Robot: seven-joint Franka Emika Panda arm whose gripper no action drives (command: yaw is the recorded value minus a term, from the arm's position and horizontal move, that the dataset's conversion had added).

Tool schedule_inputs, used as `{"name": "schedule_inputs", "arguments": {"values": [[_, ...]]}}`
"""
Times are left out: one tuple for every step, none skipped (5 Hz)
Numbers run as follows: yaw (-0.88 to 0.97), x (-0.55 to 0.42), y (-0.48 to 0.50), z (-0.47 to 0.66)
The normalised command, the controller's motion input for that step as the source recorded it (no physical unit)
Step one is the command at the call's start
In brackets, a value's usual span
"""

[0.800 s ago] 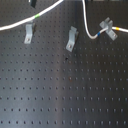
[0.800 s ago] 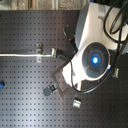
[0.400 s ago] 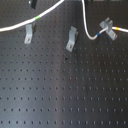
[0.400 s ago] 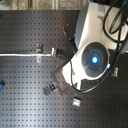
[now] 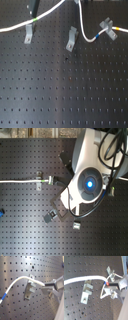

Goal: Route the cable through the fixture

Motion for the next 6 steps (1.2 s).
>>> {"name": "schedule_inputs", "arguments": {"values": [[-0.62,-0.135,0.181,0.34],[-0.77,-0.098,0.256,0.47],[-0.76,-0.101,0.104,0.42],[-0.67,-0.005,0.012,0.21],[-0.02,-0.02,0.009,0.0],[-0.19,-0.117,-0.096,0.24]]}}
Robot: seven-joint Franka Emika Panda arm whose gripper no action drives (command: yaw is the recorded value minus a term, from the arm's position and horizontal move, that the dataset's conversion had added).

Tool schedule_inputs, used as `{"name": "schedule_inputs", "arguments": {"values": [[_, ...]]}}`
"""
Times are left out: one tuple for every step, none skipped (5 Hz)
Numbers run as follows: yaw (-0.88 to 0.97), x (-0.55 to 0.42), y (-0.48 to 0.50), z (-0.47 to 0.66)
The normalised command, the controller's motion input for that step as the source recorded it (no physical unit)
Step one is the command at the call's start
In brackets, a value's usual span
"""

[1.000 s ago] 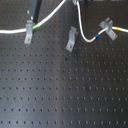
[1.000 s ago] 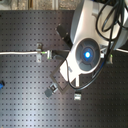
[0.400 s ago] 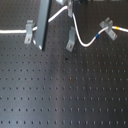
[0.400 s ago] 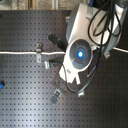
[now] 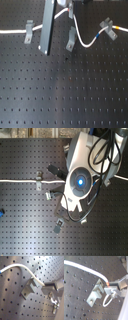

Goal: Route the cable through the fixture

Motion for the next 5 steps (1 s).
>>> {"name": "schedule_inputs", "arguments": {"values": [[0.0,-0.008,-0.016,0.05],[-0.1,-0.343,0.013,0.37],[0.0,-0.035,0.02,0.05],[-0.11,-0.163,0.281,0.33],[-0.16,-0.166,0.215,0.55]]}}
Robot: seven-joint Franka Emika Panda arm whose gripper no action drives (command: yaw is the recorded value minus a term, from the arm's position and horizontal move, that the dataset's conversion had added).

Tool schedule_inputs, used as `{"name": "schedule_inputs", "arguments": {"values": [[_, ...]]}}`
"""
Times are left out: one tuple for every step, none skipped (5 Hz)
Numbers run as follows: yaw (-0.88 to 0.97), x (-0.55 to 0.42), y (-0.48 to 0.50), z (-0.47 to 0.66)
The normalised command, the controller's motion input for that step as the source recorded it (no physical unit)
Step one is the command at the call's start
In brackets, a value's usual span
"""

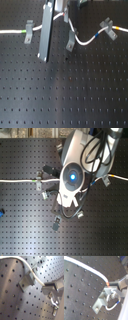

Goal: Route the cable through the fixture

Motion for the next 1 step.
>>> {"name": "schedule_inputs", "arguments": {"values": [[-0.11,-0.21,0.258,0.43]]}}
